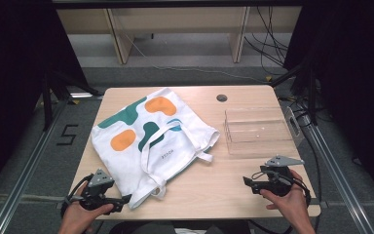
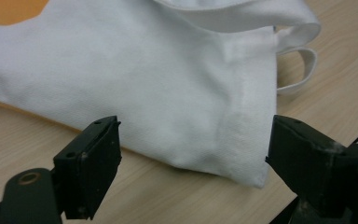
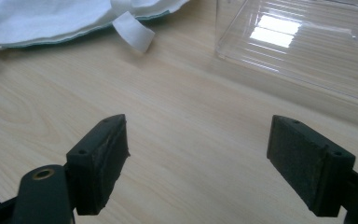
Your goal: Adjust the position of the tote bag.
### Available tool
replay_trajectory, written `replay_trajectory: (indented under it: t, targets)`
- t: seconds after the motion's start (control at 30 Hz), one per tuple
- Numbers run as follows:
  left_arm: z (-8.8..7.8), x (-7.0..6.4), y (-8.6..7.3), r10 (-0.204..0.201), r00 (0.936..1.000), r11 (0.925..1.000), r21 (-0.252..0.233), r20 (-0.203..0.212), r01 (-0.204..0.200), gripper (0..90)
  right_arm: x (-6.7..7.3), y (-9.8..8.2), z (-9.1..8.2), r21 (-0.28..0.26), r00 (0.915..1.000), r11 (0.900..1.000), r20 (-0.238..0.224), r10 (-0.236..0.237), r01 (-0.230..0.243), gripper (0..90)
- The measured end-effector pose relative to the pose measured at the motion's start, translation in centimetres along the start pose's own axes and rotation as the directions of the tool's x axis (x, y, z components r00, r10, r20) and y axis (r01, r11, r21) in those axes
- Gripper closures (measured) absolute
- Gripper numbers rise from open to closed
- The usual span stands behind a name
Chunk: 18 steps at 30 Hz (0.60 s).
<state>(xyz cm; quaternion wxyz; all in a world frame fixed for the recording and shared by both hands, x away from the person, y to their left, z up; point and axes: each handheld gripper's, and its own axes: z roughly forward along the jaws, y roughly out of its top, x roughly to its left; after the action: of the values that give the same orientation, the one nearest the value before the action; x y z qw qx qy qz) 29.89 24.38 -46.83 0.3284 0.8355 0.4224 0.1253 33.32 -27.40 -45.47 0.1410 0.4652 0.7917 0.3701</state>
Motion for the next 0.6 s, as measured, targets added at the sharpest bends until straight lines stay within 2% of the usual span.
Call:
replay_trajectory:
  t: [0.07,0.1,0.2,0.27,0.3,0.33,0.4,0.43,0.47,0.5,0.57,0.6]
  targets:
    - [0.0,-0.1,0.1,0.022,0.9997,0.9998,-0.002,-0.014,-0.022,16.6,0.0,0.0,0.0,0.005,1.0000,1.000,-0.002,-0.001,0.001,22.1]
    - [0.2,-0.2,0.1,0.001,1.0000,1.0000,-0.009,0.002,-0.001,16.6,0.0,0.0,0.0,0.005,1.0000,1.000,-0.002,-0.001,0.001,22.1]
    - [0.2,-0.2,0.2,0.027,0.9996,0.9996,-0.005,0.005,-0.027,16.5,0.0,0.1,0.1,0.010,1.0000,1.000,-0.003,-0.004,0.004,22.7]
    - [0.3,-0.4,0.2,0.008,0.9999,0.9995,-0.029,0.011,-0.008,16.6,0.0,0.0,0.1,0.018,1.0000,1.000,-0.005,-0.008,0.008,22.7]
    - [0.3,-0.4,0.2,0.008,0.9999,0.9995,-0.029,0.011,-0.008,16.5,0.0,0.0,0.1,0.018,1.0000,1.000,-0.005,-0.008,0.008,22.7]
    - [0.2,-0.4,0.2,0.026,0.9997,0.9993,-0.026,0.004,-0.026,16.5,0.0,0.1,0.1,0.016,0.9998,1.000,-0.012,-0.014,0.014,22.7]
    - [0.3,-0.5,0.3,0.002,0.9996,0.9995,-0.031,0.028,-0.001,16.4,0.0,0.1,0.1,0.015,0.9998,1.000,-0.018,-0.012,0.013,22.7]
    - [0.3,-0.5,0.4,-0.003,0.9994,0.9996,-0.029,0.035,0.004,16.4,0.2,-0.1,0.2,0.006,1.0000,1.000,0.001,-0.007,0.006,22.7]
    - [0.3,-0.5,0.5,0.011,0.9997,0.9995,-0.031,0.022,-0.010,16.4,0.1,0.0,0.2,0.003,0.9998,1.000,0.000,-0.020,0.020,22.7]
    - [0.3,-0.7,0.6,0.004,0.9999,0.9994,-0.033,0.013,-0.003,16.5,-0.1,0.0,0.3,0.002,0.9991,0.999,0.001,-0.042,0.042,22.7]
    - [0.6,-0.8,0.9,0.011,0.9994,0.9988,-0.048,0.031,-0.010,16.5,0.0,0.1,0.2,0.012,0.9999,1.000,-0.010,-0.012,0.012,22.7]
    - [0.8,-1.1,1.0,0.009,0.9993,0.9992,-0.039,0.036,-0.007,16.5,0.0,0.2,0.1,0.017,0.9999,1.000,0.005,-0.011,0.010,22.7]
